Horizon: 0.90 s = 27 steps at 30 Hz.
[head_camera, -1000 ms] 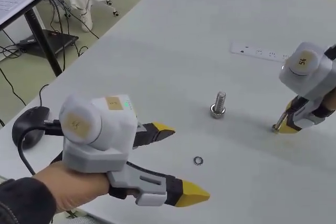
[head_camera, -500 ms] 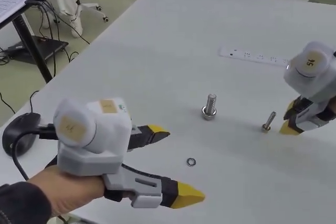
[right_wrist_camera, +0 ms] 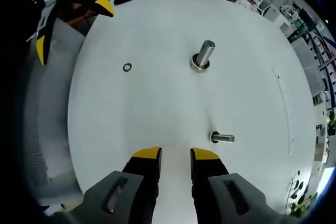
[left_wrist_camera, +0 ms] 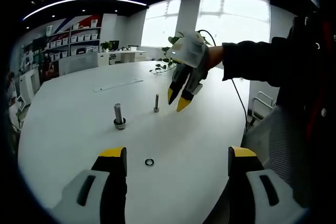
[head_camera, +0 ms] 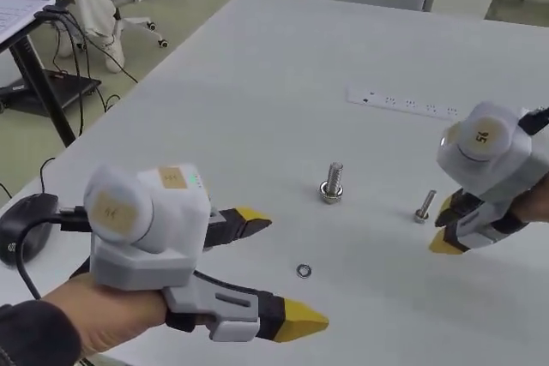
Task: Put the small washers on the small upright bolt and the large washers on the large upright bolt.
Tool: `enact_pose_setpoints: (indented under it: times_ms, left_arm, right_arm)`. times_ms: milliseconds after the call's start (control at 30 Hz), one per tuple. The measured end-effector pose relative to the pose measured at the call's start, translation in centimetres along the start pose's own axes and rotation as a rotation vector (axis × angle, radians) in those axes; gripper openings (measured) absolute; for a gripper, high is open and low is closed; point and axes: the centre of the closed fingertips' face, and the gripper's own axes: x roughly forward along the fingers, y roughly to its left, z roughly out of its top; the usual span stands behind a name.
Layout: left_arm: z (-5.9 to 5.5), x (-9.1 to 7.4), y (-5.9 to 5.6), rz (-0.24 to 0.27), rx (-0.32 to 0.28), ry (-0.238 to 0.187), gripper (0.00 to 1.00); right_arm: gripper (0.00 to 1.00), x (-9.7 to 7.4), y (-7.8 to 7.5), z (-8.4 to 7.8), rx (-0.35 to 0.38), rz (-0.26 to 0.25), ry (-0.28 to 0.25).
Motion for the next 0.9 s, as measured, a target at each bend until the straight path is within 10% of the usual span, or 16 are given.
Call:
enact_pose_setpoints:
  times_ms: [900]
  left_arm:
    - [-0.9, -1.4, 0.4, 0.028, -0.013, 0.017, 0.78]
  right_arm:
    - [0.22, 5.6, 6.6, 11.0, -0.227, 0.167, -0.066]
